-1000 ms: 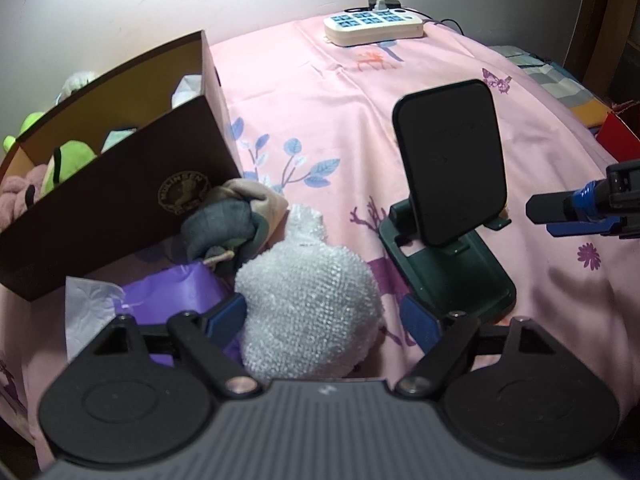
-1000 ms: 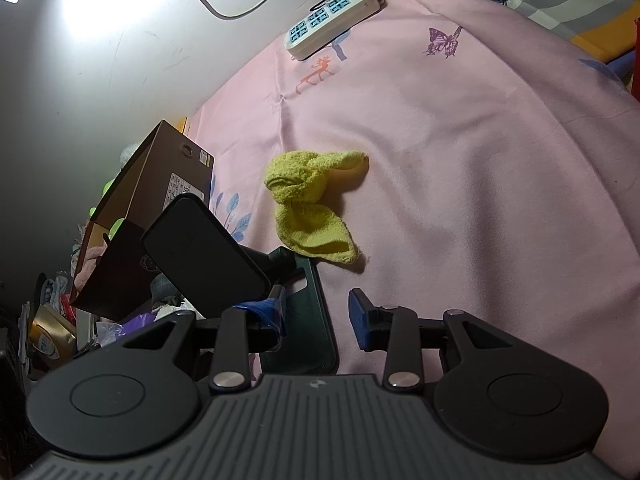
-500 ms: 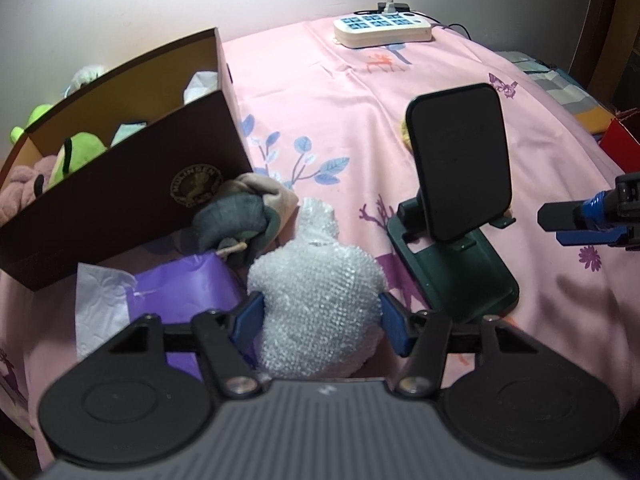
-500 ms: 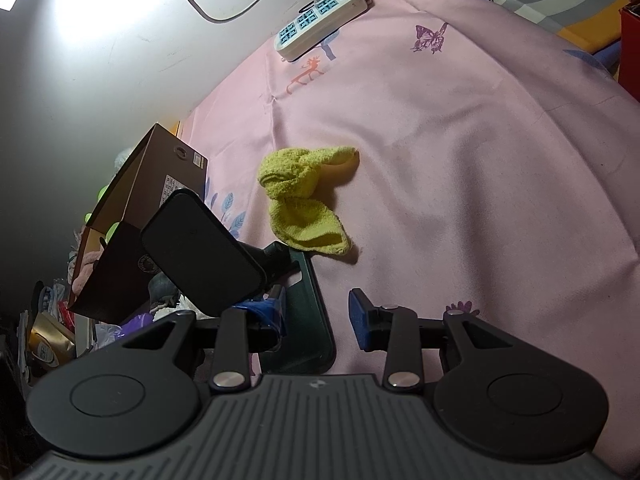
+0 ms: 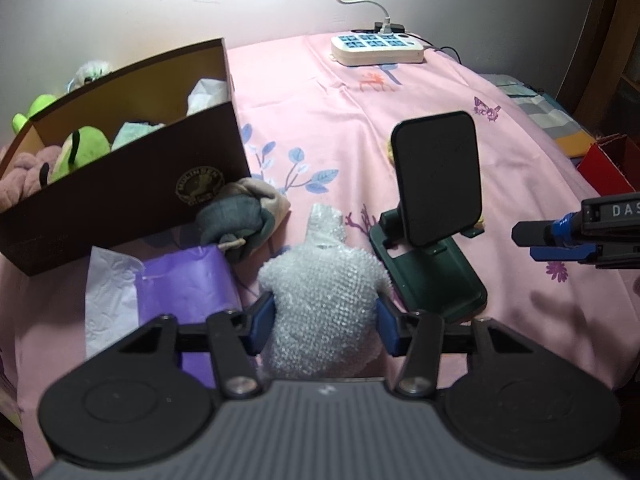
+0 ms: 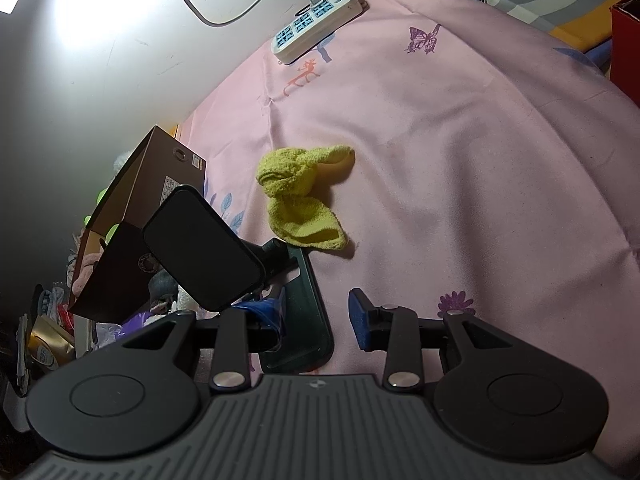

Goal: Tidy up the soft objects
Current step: 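Carry the white mesh sponge into the brown box and open the left tool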

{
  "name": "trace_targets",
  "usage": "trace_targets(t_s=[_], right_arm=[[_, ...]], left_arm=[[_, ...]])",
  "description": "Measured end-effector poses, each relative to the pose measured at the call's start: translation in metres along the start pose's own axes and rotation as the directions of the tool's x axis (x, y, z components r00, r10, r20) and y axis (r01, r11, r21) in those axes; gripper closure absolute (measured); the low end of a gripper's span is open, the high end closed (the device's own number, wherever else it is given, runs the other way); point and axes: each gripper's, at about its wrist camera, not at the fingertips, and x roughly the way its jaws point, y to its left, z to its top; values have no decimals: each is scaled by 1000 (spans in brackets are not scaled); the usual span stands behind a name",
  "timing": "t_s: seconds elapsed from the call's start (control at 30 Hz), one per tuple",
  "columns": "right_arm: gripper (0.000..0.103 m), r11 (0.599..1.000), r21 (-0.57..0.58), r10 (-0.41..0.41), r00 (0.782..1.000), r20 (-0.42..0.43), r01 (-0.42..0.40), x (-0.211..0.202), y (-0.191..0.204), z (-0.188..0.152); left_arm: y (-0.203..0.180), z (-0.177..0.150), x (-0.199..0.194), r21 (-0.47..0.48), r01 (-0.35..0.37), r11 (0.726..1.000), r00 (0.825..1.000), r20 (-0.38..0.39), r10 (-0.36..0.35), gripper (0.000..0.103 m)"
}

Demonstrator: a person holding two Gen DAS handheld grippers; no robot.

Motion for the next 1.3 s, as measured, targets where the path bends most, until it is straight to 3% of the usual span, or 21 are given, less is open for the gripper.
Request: trace_targets(t_s=[0.3, 0.47, 0.63, 0.73, 0.97, 1.3], right_arm=[[85, 1000, 10, -22, 1000, 12, 22, -2, 0, 0], [85, 999, 16, -28, 999, 22, 28, -2, 4, -1], [85, 998, 34, -45, 998, 33, 44, -2, 9, -4], [85, 997, 44, -59, 997, 40, 57, -3, 13, -8], [85, 992, 84, -102, 993, 65, 96, -5, 20, -20], [85, 976, 151, -176, 979, 106, 159, -15, 25, -37]], left_arm=[[23, 12, -52, -56, 66, 996, 993, 106, -60, 51], [61, 31, -75, -117, 70, 991, 985, 165, -50, 51], [107, 59, -81, -137, 30, 990, 979, 205, -1, 51], [136, 79, -70, -143, -31, 989, 976, 207, 61, 51], [188, 123, -13, -187, -104, 977, 981, 141, 131, 51], [203, 142, 59, -146, -151, 978, 985, 59, 161, 50]])
